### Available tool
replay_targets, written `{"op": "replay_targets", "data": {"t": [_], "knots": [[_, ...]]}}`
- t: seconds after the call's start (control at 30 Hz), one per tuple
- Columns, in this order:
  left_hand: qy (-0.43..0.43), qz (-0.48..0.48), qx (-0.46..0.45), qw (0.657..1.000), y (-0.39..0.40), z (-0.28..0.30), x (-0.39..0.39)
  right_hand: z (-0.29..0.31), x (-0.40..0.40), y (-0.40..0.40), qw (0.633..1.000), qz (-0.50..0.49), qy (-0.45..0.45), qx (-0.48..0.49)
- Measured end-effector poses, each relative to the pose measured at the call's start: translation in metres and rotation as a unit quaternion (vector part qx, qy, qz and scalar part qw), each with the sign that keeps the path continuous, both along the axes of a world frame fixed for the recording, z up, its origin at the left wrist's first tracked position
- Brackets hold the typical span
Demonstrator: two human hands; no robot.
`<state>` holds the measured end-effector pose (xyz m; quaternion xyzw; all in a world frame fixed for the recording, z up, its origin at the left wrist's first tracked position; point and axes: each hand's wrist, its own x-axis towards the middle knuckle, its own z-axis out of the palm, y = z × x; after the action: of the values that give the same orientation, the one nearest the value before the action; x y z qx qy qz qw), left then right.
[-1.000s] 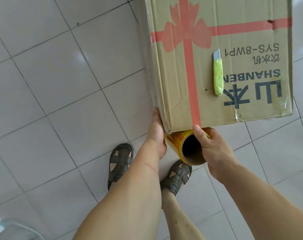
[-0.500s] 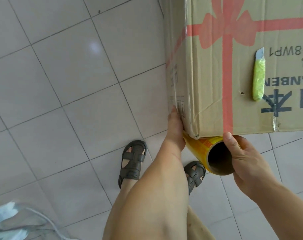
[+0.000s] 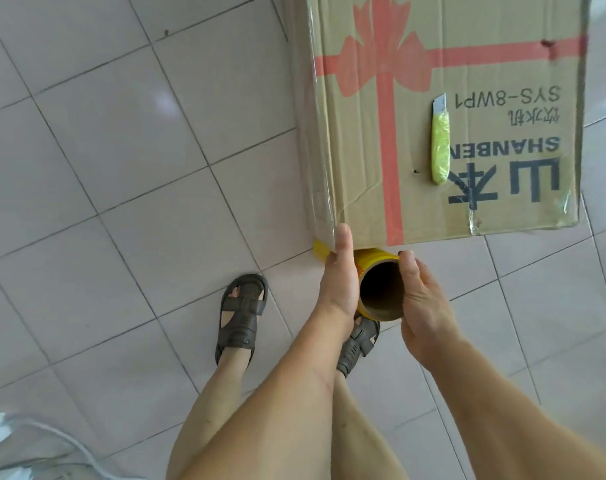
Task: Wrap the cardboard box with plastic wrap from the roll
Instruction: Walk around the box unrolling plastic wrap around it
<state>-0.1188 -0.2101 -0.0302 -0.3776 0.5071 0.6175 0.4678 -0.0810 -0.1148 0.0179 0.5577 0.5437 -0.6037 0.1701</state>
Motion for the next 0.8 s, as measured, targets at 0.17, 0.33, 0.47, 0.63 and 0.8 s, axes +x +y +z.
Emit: {"op": "replay_targets", "data": {"t": [0.17,0.33,0.47,0.63,0.8], "knots": [[0.001,-0.198,-0.02,0.98,0.006,0.027,-0.018,0.001,0.013,0.008,1.0,-0.022,0.002,-0.002],[-0.013,-0.267,-0.062,0.962,0.021,0.029,-0.023,0.005,0.01,0.022,0.999,0.019,-0.01,-0.032],[0.004,-0.227,-0.085,0.97,0.035,0.024,-0.021,0.005,0.015,0.032,0.996,-0.001,0.017,-0.083],[-0.06,-0.193,-0.045,0.978,0.043,0.022,-0.015,0.0,0.015,0.052,0.998,-0.021,-0.001,-0.052],[-0.026,-0.218,-0.082,0.972,0.059,0.02,-0.017,-0.001,0.014,0.06,0.995,-0.053,-0.025,-0.082]]}}
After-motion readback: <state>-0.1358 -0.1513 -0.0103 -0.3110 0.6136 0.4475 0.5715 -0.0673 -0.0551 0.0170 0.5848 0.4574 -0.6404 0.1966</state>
